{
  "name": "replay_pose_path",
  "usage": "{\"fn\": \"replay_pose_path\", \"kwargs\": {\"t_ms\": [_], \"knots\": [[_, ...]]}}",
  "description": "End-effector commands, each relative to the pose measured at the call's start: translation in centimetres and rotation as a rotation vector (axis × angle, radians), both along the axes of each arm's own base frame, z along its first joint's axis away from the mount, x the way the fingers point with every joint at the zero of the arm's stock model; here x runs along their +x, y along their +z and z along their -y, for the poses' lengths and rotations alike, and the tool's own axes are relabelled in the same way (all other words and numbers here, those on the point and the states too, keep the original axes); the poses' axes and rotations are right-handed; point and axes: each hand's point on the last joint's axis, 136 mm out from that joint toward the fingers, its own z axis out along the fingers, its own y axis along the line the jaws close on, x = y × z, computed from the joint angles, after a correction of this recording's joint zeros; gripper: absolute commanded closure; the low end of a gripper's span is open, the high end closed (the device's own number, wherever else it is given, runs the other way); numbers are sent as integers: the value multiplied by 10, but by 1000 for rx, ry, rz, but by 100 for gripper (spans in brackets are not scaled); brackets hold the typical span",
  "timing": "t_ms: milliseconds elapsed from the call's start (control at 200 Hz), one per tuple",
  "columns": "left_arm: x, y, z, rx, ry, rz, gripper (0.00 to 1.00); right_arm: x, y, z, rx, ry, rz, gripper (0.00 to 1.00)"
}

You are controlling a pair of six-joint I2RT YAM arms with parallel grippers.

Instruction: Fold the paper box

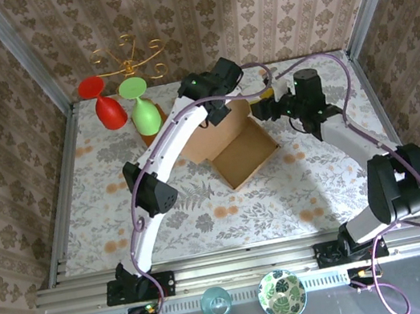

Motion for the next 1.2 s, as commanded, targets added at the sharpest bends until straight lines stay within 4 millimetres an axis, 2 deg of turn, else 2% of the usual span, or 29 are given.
{"fn": "replay_pose_path", "kwargs": {"t_ms": [0, 180, 290, 370, 560, 615, 645, 705, 760, 800, 815, 885, 940, 995, 1055, 1190], "knots": [[-8, 14, 15, -3, -113, 26, 100, 1, 0, -16, -100, 96, 66, 43], [-14, 13, 24, -4, -159, 14, 100, 9, -8, -21, -147, 89, 68, 44], [-15, 12, 25, 4, -166, 16, 100, 7, -14, -22, -176, 90, 52, 49], [-15, 12, 24, 3, -164, 15, 100, 3, -15, -20, -182, 85, 45, 57], [-17, 15, 30, -31, -159, 17, 100, -1, -23, -16, -210, 69, 35, 89], [-18, 19, 33, -62, -148, 19, 86, -2, -25, -16, -221, 68, 33, 100], [-19, 23, 35, -86, -138, 25, 79, -2, -27, -14, -226, 60, 30, 100], [-20, 34, 38, -166, -92, 40, 58, -1, -29, -11, -235, 39, 32, 100], [-21, 46, 37, -262, -39, 44, 47, -2, -29, -6, -236, 22, 42, 100], [-24, 56, 34, -339, 5, 36, 45, -2, -28, -2, -232, 11, 50, 100], [-24, 59, 33, -365, 18, 31, 40, -2, -28, -1, -231, 8, 50, 100], [-31, 78, 19, -514, 125, 7, 38, -5, -29, 6, -226, -2, 55, 100], [-39, 90, 6, -619, 203, -20, 40, -7, -26, 12, -227, -15, 72, 100], [-50, 90, -8, -713, 286, -65, 43, -8, -24, 17, -225, -23, 84, 100], [-61, 88, -24, -825, 375, -112, 45, -10, -25, 21, -224, -30, 85, 100], [-83, 45, -66, -958, 572, -239, 49, -13, -31, 27, -207, -40, 85, 100]]}}
